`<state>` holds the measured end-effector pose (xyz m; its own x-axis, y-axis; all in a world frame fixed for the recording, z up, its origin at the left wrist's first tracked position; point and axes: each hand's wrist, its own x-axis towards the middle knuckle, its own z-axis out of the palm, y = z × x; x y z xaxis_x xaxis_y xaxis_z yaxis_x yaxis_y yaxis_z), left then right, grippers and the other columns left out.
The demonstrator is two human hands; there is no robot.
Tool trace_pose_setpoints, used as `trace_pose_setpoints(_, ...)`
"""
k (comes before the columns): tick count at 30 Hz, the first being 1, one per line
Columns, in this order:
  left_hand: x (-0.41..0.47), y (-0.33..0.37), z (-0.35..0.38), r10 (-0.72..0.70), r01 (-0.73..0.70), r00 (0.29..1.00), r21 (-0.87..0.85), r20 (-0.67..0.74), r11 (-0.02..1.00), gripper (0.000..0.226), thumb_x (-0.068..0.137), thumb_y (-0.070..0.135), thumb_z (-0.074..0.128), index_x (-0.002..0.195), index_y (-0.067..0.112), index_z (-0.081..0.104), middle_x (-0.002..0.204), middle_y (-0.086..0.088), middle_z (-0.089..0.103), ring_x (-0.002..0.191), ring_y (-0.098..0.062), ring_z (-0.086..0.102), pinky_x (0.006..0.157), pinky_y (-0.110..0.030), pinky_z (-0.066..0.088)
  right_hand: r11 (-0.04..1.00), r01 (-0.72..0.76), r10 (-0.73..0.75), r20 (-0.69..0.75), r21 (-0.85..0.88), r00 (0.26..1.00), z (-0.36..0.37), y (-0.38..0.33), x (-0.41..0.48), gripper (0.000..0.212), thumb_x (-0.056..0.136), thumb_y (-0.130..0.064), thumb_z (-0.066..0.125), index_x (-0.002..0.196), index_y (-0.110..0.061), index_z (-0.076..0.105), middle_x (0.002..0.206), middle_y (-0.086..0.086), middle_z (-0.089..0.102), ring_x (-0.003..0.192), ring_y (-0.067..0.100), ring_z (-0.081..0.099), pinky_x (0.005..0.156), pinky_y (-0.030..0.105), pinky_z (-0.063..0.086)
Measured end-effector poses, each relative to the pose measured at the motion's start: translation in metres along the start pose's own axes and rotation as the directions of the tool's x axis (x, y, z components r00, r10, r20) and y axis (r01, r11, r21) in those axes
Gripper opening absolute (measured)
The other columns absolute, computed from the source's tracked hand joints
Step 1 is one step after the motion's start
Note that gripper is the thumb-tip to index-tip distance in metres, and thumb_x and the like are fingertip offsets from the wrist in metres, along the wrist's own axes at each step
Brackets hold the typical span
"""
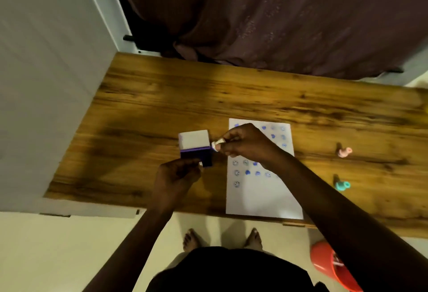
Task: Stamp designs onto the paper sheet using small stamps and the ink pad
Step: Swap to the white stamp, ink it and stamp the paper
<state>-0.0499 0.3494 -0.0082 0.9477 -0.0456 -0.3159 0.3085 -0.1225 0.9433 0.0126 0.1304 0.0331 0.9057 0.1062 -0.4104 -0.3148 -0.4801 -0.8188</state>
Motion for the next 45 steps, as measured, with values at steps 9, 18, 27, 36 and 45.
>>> trace_pose_setpoints(9, 0.008, 0.003, 0.045, 0.045, -0.049, 0.996, 0.056, 0.072, 0.997, 0.039, 0.080, 0.006, 0.082, 0.085, 0.044, 0.074, 0.104, 0.002, 0.078, 0.099, -0.023, 0.076, 0.093, -0.058, 0.058, 0.978, -0.016, -0.027, -0.203, -0.207, 0.979, -0.023, 0.076, -0.067, 0.020, 0.082, -0.036, 0.082, 0.091, -0.019, 0.078, 0.081, -0.012, 0.073, 0.075, 0.000, 0.067, 0.068, 0.014, 0.048)
trace_pose_setpoints(18, 0.009, 0.006, 0.058, 0.072, -0.086, 0.991, 0.122, 0.112, 0.989, 0.049, 0.082, 0.008, 0.080, 0.078, 0.056, 0.072, 0.100, 0.001, 0.078, 0.096, -0.023, 0.076, 0.092, -0.054, 0.059, 0.848, -0.020, -0.107, -0.208, -0.530, 0.972, 0.013, 0.107, -0.071, 0.024, 0.094, -0.037, 0.063, 0.109, -0.019, 0.068, 0.110, -0.001, 0.073, 0.100, 0.016, 0.068, 0.084, 0.017, 0.045)
trace_pose_setpoints(27, 0.012, -0.009, 0.049, 0.045, -0.054, 0.996, 0.104, 0.083, 0.993, 0.030, 0.080, 0.010, 0.082, 0.090, 0.038, 0.076, 0.104, 0.002, 0.079, 0.098, -0.020, 0.076, 0.091, -0.053, 0.060, 0.743, 0.036, -0.202, -0.173, -0.669, 0.964, 0.027, 0.116, -0.069, 0.033, 0.092, -0.033, 0.068, 0.119, -0.013, 0.068, 0.114, 0.005, 0.073, 0.104, 0.022, 0.070, 0.095, 0.029, 0.052)
trace_pose_setpoints(36, 0.018, -0.010, 0.046, 0.077, -0.091, 0.991, 0.135, 0.105, 0.987, 0.022, 0.082, 0.012, 0.081, 0.098, 0.027, 0.075, 0.105, 0.003, 0.078, 0.097, -0.017, 0.076, 0.089, -0.050, 0.062, 0.775, -0.049, -0.086, -0.181, -0.631, 0.980, 0.031, 0.106, -0.064, 0.040, 0.088, -0.030, 0.072, 0.123, -0.014, 0.064, 0.121, 0.004, 0.070, 0.109, 0.023, 0.067, 0.101, 0.034, 0.054)
trace_pose_setpoints(45, 0.008, 0.001, 0.051, 0.062, -0.078, 0.991, 0.132, 0.118, 0.988, 0.031, 0.083, 0.010, 0.080, 0.085, 0.041, 0.075, 0.099, 0.004, 0.079, 0.093, -0.019, 0.077, 0.090, -0.050, 0.062, 0.759, -0.077, -0.062, -0.191, -0.646, 0.980, 0.024, 0.102, -0.060, 0.029, 0.086, -0.032, 0.071, 0.110, -0.016, 0.069, 0.110, 0.004, 0.074, 0.097, 0.023, 0.071, 0.084, 0.030, 0.057)
